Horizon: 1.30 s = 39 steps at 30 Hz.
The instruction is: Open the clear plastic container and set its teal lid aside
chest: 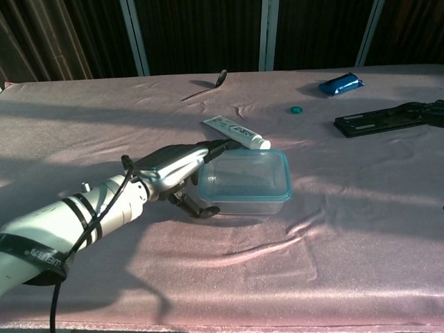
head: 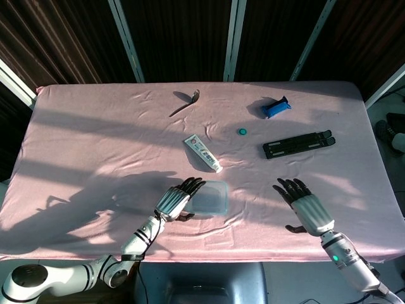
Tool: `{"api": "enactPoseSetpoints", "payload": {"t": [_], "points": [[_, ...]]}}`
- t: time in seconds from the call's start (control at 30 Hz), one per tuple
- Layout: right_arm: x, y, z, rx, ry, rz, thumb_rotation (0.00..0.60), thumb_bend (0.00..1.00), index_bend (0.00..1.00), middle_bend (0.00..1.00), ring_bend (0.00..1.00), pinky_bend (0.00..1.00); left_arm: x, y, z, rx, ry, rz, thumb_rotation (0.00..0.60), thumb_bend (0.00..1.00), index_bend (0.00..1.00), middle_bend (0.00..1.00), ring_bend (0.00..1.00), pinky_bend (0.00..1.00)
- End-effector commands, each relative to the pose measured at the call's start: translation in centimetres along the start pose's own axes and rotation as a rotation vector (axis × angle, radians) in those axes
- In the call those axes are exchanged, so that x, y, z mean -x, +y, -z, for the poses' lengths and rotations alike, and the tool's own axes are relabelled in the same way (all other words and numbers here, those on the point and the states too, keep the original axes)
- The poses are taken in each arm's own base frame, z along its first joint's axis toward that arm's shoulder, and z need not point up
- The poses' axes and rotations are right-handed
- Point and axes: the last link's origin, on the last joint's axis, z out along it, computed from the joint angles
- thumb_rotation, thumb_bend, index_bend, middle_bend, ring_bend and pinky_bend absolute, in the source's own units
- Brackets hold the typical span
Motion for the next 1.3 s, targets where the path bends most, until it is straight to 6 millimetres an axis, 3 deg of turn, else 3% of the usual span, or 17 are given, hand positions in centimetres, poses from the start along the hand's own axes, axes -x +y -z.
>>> {"api": "enactPoseSetpoints", "payload": {"t": [0.03,0.17,0.5,0.83,1.3], "points": [[0.9,-1.6,-2.7,-0.088,-0.011,-0.008,0.6,0.27,0.17,0.0,0.0,0.0,0.2,0.2,-0.2,0.006,-0.008,-0.001,0.6,0.33,0.0,0.58,0.51,0.43],[1.5,-3.3,-4.5,-0.158,0.014,-0.03,0.6,0.28,0.23,0.0,0.0,0.0,0.3,0.3,-0.4,0.004,-0.009,-0.002,0.6,0.33,0.0,0.58,0.51,0.43],[3.2,-7.5,-7.3,-0.306,0.076,-0.097,0.6,0.39,0.48,0.15,0.02,0.03,0.5,0.2,-0.6,-0.007,-0.01,-0.01,0.6,0.33,0.0,0.58,0.51,0.44],[4.0,-9.3,-8.8,-0.325,0.074,-0.113,0.6,0.39,0.5,0.15,0.03,0.05,0.3,0.2,-0.3,-0.004,-0.008,-0.013,0.6,0.34,0.0,0.58,0.51,0.44],[4.1,-9.9,-9.6,-0.322,0.078,-0.109,0.6,0.42,0.58,0.17,0.04,0.09,0.5,0.2,-0.1,-0.005,-0.015,-0.017,0.6,0.34,0.0,0.59,0.52,0.45]]}}
